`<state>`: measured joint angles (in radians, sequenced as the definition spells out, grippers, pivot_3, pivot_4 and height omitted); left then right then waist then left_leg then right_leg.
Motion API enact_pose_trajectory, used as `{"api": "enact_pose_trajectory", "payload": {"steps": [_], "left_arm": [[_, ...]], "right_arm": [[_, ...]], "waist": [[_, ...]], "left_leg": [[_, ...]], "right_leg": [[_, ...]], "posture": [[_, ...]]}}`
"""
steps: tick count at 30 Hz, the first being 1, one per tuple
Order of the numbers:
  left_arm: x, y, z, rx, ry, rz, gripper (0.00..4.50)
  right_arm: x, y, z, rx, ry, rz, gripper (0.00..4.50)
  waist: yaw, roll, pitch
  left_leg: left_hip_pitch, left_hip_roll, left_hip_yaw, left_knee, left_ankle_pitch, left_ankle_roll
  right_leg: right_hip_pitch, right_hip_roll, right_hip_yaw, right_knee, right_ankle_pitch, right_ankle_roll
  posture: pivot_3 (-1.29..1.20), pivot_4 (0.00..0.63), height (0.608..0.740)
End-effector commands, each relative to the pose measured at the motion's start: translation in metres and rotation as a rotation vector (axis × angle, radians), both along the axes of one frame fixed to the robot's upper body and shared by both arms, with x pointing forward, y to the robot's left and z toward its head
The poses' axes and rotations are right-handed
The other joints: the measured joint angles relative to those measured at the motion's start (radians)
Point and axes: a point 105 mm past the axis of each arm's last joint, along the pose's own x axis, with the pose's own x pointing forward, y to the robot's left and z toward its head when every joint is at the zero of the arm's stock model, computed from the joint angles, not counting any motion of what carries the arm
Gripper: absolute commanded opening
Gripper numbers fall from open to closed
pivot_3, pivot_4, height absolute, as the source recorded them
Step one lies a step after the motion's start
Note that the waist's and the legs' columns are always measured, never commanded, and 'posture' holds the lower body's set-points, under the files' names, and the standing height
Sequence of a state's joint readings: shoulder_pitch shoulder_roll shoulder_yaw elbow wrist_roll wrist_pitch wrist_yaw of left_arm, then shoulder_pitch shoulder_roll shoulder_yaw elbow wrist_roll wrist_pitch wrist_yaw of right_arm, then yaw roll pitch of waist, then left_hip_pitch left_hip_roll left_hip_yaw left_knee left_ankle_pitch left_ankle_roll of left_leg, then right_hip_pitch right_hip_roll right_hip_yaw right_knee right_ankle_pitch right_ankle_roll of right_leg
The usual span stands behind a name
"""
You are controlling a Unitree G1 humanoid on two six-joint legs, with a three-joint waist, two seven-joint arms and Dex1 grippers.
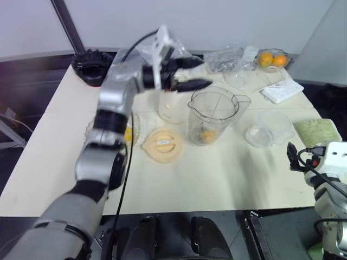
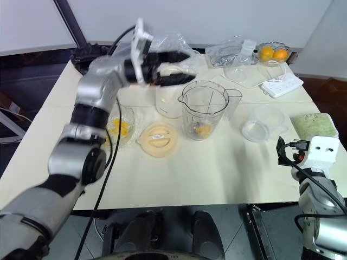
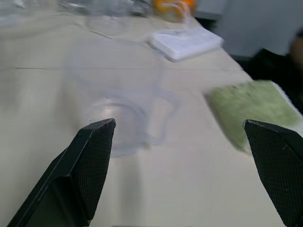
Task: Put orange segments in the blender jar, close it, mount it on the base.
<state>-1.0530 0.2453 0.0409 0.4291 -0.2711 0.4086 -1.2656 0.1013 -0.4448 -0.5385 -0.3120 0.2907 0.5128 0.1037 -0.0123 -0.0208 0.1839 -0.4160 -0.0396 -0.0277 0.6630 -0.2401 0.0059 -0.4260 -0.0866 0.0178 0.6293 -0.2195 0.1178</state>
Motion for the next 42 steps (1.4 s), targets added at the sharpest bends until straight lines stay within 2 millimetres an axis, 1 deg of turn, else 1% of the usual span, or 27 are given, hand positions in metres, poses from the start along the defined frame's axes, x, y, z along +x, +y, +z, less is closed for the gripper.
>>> {"api": "enact_pose_trajectory", "payload": {"steps": [1,3,5,8,12,14,17,21,30,36,42], "left_arm": [[-0.033,0.001,0.006,0.009,-0.018,-0.046,3.99],[-0.042,0.006,-0.003,0.047,-0.007,-0.026,3.99],[-0.043,0.012,-0.008,0.076,-0.008,0.011,3.99],[-0.042,0.023,-0.012,0.094,0.012,0.056,3.99],[-0.05,0.038,-0.021,0.137,0.04,0.073,3.99],[-0.052,0.042,-0.022,0.144,0.044,0.092,3.99],[-0.052,0.045,-0.021,0.136,0.046,0.123,3.99],[-0.051,0.047,-0.021,0.121,0.056,0.147,3.99],[-0.06,0.048,-0.027,0.154,0.078,0.122,3.99],[-0.062,0.051,-0.029,0.164,0.09,0.127,3.99],[-0.066,0.057,-0.029,0.179,0.093,0.145,3.99]], "right_arm": [[0.017,-0.022,-0.005,-0.053,0.019,-0.012,4.5],[0.031,-0.033,-0.007,-0.065,0.033,-0.004,4.5],[0.042,-0.041,-0.007,-0.069,0.035,0.0,4.5],[0.056,-0.043,-0.008,-0.055,0.027,0.018,4.5],[0.07,-0.048,-0.008,-0.054,0.023,0.011,4.5],[0.074,-0.048,-0.006,-0.051,0.015,0.013,4.5],[0.074,-0.046,-0.004,-0.044,-0.002,0.014,4.5],[0.076,-0.038,-0.004,-0.031,-0.018,0.043,4.5],[0.086,-0.036,-0.005,-0.019,-0.014,0.05,4.5],[0.1,-0.031,-0.012,-0.007,0.011,0.075,4.5],[0.113,-0.036,-0.017,0.015,0.017,0.057,4.5]], "waist": [[-0.003,0.001,0.001],[-0.003,0.002,0.001],[-0.001,0.004,0.001],[0.0,0.005,0.0],[-0.005,0.005,0.001],[-0.005,0.006,0.001],[-0.001,0.006,0.001],[-0.002,0.006,0.001],[-0.006,0.006,0.001],[-0.006,0.006,0.001],[-0.011,0.006,0.001]], "left_leg": [[0.0,0.0,0.0,0.0,0.0,0.0],[0.001,0.0,0.001,0.0,0.0,0.0],[0.002,0.0,0.001,0.0,0.0,0.0],[0.004,0.0,0.001,-0.002,0.0,0.0],[0.007,0.0,0.002,-0.002,0.0,0.0],[0.007,0.0,0.002,-0.002,0.0,0.0],[0.007,0.0,0.001,-0.002,0.0,0.0],[0.007,0.0,0.001,-0.002,0.0,0.0],[0.008,0.0,0.001,-0.002,0.0,0.0],[0.008,0.0,0.002,-0.002,0.0,0.0],[0.008,0.0,0.002,-0.003,0.0,0.0]], "right_leg": [[0.0,0.0,0.001,0.0,0.0,0.0],[0.0,0.0,0.001,0.0,0.0,0.0],[0.001,0.0,0.001,0.0,0.0,0.0],[0.003,0.0,0.001,0.0,0.0,0.0],[0.007,0.0,0.001,-0.001,0.0,0.0],[0.006,0.0,0.002,-0.001,0.0,0.0],[0.007,0.0,0.001,-0.001,0.0,0.0],[0.007,0.0,0.002,-0.001,0.0,0.0],[0.007,0.0,0.002,-0.001,0.0,0.0],[0.007,0.0,0.002,-0.001,0.0,0.0],[0.007,0.0,0.002,-0.002,0.0,-0.001]], "posture": [[0.0,0.15,0.74],[0.0,0.15,0.74],[0.0,0.15,0.74],[0.0,0.15,0.74],[0.0,0.15,0.74],[0.0,0.15,0.74],[0.0,0.15,0.74],[0.0,0.15,0.74],[0.0,0.15,0.74],[0.0,0.15,0.74],[0.0,0.15,0.74]]}}
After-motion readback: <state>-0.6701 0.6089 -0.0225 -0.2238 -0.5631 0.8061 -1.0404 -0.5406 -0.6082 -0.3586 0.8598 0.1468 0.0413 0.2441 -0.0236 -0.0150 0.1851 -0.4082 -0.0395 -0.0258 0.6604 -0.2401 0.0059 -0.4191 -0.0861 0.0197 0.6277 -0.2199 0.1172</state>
